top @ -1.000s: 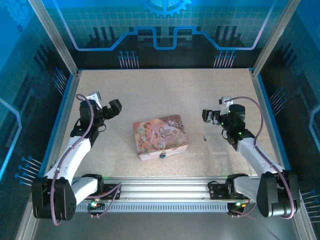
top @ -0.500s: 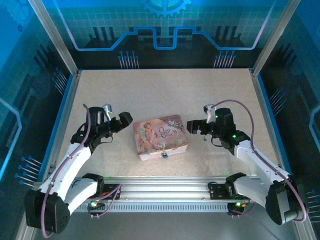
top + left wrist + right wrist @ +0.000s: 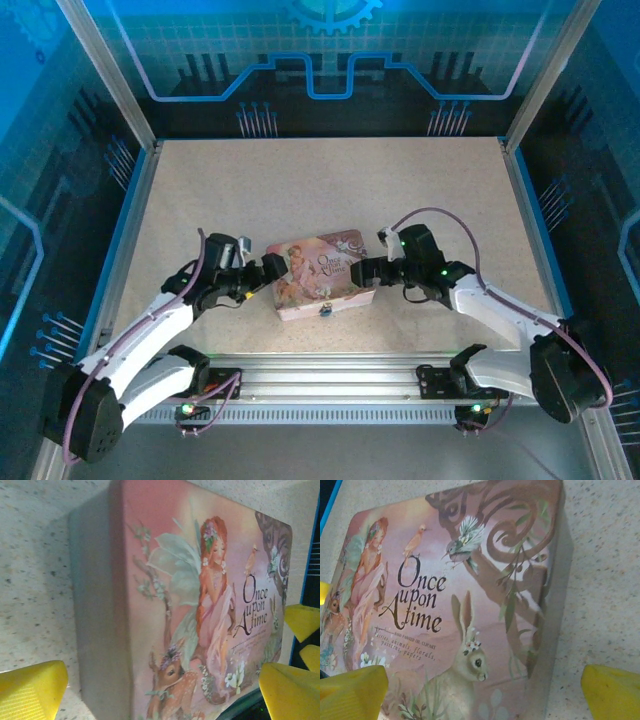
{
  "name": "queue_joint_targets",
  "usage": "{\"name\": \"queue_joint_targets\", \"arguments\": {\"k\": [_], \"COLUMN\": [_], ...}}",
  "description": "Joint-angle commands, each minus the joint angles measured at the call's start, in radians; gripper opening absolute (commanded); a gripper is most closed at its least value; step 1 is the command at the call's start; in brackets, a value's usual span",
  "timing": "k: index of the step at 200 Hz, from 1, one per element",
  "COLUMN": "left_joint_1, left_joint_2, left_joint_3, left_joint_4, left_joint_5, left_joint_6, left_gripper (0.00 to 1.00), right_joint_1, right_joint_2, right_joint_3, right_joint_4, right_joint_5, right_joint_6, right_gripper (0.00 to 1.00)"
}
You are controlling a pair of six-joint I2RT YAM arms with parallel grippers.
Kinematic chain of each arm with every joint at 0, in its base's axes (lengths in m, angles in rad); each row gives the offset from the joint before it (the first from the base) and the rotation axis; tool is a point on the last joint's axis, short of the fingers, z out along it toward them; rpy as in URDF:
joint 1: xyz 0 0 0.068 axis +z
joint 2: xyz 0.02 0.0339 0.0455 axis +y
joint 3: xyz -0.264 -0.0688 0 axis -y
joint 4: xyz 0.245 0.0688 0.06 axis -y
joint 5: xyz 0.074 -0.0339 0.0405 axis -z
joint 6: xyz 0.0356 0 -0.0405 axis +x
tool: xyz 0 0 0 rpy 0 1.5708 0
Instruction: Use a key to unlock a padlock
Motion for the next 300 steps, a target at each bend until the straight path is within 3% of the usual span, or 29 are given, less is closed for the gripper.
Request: {"name": "queue_joint_targets", "arguments": {"k": [1,38,161,300], "left_joint_1": [-0.024,-0.067,-0.064,0.066], "left_joint_2": [0.044,0.121,0.301,0.619], "left_joint_3": [-0.019,0.001,0.174,0.470], "left_joint_4": [0.101,0.162,0.178,0.188], "left_joint_5": [0.062,0.050,-0.005,0.055], "left_joint_6": [-0.040,-0.044,0.070,0.199], "left_gripper": [0.98,0.98,0.99,0.99], "right_joint_1": [0.019,0.031,0.031,0.024], "right_joint_2": [0.024,0.079,0.182,0.356], "right_joint_3": [0.011,0.046,0.122,0.220], "right_joint_4": [0.017,0.009,0.025,0.126], "right_joint_5": [-0.048,-0.088,-0.125,-0.227], "right_joint_6": [0.030,0.031,0.020,0.036], "right_gripper": [1.00,1.00,0.99,0.98]}}
